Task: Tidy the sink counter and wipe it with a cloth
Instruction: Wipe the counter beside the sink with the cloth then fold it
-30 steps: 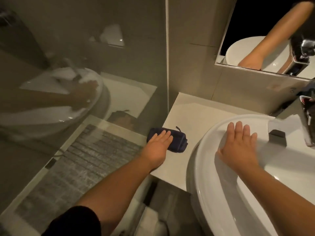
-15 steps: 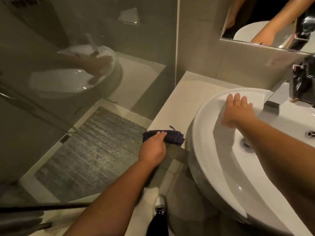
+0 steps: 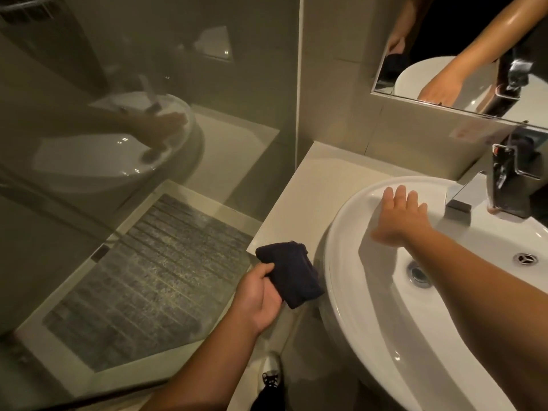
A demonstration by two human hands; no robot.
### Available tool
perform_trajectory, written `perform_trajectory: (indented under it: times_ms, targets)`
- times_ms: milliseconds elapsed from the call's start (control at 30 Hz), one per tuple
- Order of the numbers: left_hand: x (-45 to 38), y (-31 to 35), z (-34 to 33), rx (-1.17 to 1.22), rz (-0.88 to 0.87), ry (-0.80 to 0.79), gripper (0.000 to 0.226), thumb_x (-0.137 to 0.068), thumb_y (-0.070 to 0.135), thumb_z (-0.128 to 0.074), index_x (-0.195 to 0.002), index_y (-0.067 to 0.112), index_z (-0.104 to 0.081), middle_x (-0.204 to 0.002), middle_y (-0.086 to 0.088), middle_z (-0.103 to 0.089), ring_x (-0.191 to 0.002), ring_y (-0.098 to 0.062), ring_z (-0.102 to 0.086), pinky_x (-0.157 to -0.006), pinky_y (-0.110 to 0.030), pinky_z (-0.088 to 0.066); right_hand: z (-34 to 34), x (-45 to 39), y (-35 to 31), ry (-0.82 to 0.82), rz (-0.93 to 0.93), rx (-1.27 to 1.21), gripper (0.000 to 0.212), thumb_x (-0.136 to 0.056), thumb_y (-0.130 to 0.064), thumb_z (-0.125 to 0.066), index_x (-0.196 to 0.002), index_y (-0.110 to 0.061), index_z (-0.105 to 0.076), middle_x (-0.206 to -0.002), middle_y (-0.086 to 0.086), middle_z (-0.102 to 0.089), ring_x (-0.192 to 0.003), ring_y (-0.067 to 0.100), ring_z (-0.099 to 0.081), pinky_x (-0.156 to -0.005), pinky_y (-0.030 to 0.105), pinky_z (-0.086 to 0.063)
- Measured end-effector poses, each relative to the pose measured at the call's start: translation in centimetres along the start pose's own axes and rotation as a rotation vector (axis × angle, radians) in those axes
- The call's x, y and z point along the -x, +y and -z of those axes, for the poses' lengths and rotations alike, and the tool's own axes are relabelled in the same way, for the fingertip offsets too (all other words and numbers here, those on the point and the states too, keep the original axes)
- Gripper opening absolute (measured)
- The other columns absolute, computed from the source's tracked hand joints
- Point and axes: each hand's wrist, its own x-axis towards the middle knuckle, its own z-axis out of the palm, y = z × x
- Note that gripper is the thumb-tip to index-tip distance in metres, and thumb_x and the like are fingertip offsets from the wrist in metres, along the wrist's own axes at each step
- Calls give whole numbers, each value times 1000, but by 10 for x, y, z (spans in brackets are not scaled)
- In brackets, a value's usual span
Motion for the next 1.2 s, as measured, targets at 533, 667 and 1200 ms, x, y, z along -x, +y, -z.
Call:
perform_trajectory:
  times_ms: [533,667,1200]
  targets:
    - [-190,92,-203,-1304,-810,-77,11,-93,9,-47,-95,7,-58,-87,-10,-62,-79,-28,-57,-68,-36,-43,0,-5,-3,-4,-16,-74,97,-85,-42,-49,-150,-10,16,-159,16,22,-145,40,20,-119,54,3]
    - [-245,54,-231,-2015,-861,-534,35,-91,4,-47,-124,17,-53,-125,-7,-60,-112,-30,-54,-90,-34,-40,-2,-5,-5,20,-31,-57,95,-88,-43,-47,-150,-11,17,-159,16,23,-144,41,22,-119,55,6]
    - [-203,47,-129,-2356,-904,-737,66,-89,-5,-47,-149,18,-30,-159,0,-24,-147,-19,-15,-119,-40,-10,-3,-2,-4,55,-14,-52,98,-86,-41,-51,-151,-12,15,-160,15,19,-146,39,18,-119,53,2]
